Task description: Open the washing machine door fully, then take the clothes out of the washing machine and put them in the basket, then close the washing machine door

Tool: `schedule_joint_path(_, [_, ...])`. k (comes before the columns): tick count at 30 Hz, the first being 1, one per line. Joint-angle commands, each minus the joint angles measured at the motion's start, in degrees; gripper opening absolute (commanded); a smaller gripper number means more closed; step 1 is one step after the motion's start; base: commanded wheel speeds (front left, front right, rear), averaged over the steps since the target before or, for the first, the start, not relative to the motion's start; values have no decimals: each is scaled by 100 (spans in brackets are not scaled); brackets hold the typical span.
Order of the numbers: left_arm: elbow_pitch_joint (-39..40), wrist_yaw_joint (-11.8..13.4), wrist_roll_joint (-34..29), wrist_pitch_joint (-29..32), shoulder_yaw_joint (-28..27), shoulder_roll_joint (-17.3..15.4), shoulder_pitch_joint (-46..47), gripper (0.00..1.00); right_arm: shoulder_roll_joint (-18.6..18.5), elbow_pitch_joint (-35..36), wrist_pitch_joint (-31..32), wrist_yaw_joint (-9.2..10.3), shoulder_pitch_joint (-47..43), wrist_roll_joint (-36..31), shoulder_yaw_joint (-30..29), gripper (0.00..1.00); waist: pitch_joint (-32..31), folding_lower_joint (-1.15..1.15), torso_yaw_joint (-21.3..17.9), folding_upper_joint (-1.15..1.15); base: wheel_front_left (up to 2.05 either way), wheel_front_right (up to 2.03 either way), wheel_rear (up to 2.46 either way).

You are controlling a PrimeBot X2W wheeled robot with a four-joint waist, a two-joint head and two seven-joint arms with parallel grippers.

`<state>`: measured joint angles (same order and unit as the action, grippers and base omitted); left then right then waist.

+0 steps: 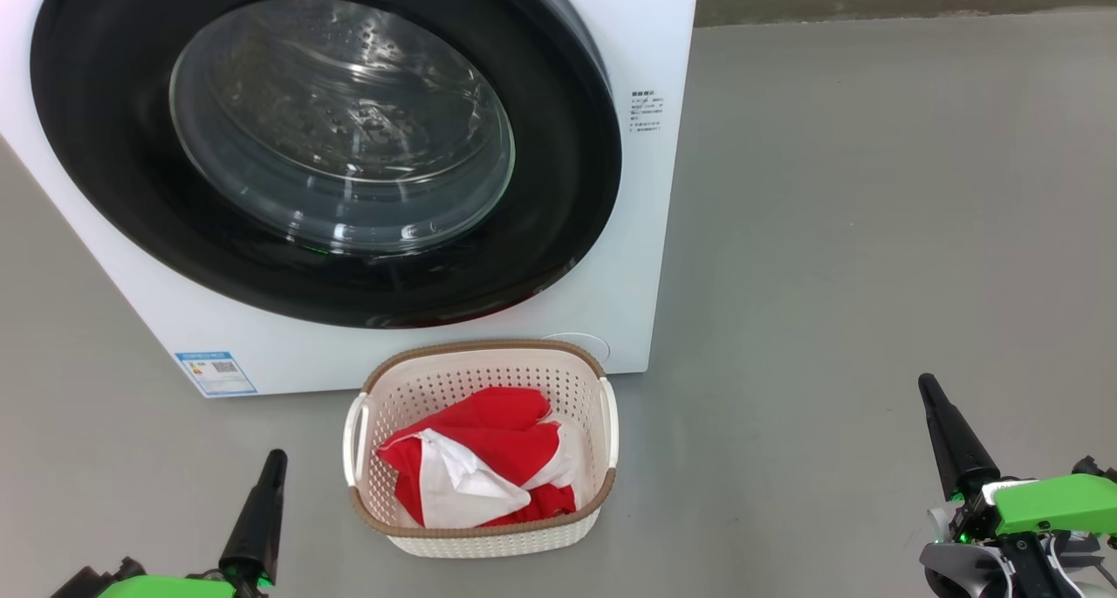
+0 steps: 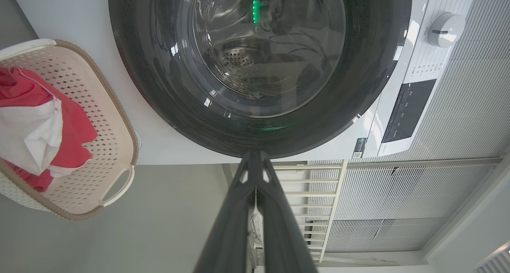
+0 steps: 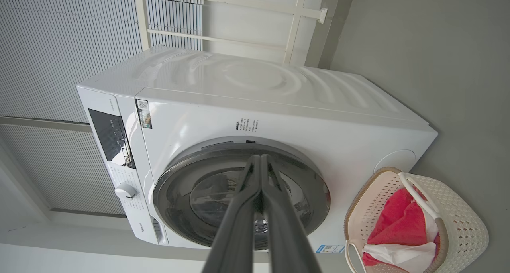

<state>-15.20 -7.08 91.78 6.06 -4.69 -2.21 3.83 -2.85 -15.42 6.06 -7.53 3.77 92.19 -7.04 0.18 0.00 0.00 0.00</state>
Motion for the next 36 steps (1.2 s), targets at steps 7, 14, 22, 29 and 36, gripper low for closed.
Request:
schedule_joint_path(7, [114,-41,38,44,-185,-66,236,0,-25,141,22,4,239,19,78,0,0,0,0,0,0,0,0])
schedule_joint_path(14, [114,-41,38,44,-184,-66,236,0,-23,141,24,4,239,16,75,0,0,0,0,0,0,0,0])
schedule_joint_path(22, [114,-41,38,44,-184,-66,236,0,-20,141,27,4,240,13,71,0,0,0,0,0,0,0,0])
schedule_joint_path(29, [114,-41,39,43,-184,-66,236,0,-18,140,30,4,240,10,68,0,0,0,0,0,0,0,0])
schedule_joint_path(36, [115,-41,39,43,-184,-66,236,0,-16,140,32,4,240,8,65,0,0,0,0,0,0,0,0])
